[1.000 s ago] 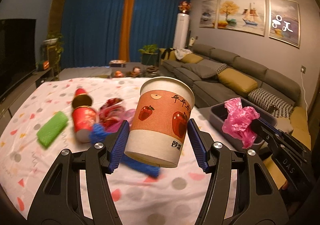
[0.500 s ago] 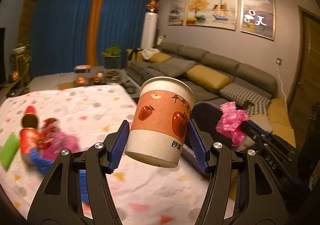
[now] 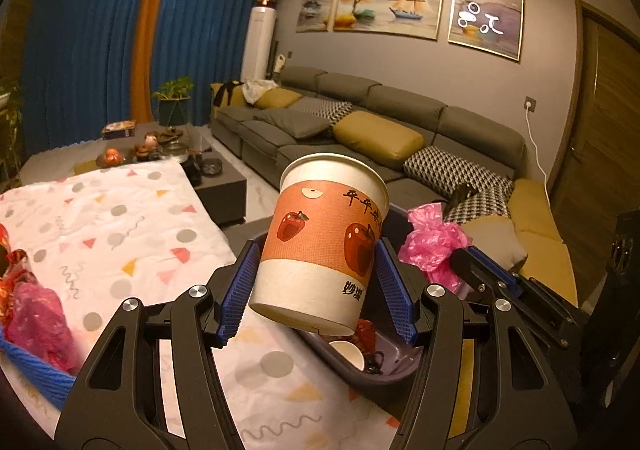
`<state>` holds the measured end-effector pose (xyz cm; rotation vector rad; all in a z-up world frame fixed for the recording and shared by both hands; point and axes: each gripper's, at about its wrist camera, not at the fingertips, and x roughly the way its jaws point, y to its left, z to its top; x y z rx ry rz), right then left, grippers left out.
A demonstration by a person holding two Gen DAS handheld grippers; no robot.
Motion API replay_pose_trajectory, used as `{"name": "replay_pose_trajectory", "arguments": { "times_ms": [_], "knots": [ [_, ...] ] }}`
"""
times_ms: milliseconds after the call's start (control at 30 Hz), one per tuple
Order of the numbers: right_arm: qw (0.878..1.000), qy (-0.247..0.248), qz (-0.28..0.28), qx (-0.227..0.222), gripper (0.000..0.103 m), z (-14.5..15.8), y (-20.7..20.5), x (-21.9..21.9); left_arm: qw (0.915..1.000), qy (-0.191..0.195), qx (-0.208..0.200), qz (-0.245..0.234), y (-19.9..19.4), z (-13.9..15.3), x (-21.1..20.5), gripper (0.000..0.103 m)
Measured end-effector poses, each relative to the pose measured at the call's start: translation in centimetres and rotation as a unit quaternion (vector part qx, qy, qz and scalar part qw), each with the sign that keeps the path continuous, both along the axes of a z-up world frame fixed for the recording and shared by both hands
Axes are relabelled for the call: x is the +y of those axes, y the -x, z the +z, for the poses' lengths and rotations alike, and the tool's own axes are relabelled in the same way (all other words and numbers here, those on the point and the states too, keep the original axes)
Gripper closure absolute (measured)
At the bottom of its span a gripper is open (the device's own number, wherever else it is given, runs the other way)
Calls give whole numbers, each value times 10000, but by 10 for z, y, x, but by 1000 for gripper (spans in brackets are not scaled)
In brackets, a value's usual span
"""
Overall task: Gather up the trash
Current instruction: 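Open the right tool over the bin while the left tool releases the cup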
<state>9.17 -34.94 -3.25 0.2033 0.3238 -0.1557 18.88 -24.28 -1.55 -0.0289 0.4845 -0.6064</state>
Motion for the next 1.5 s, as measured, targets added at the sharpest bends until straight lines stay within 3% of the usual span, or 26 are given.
{"name": "replay_pose_trajectory", "arguments": {
  "times_ms": [900,1167,1333,1433,1500],
  "knots": [
    [9996,-171,-109,175,91,-8,-17,-8,9989,15,445,-148,-32,-25,-28,44],
    [9987,-287,-415,112,82,-8,-10,-15,9985,-25,525,-144,-35,-30,-30,44],
    [9973,-410,-606,-31,58,-6,1,-18,9978,-106,560,-344,-31,-35,-40,43],
    [9970,-390,-664,-68,56,-4,5,-17,9968,-109,589,-532,-27,-39,-44,42],
    [9968,-378,-701,-96,56,-3,9,-18,9971,-121,561,-492,-26,-41,-44,34]
  ]
}}
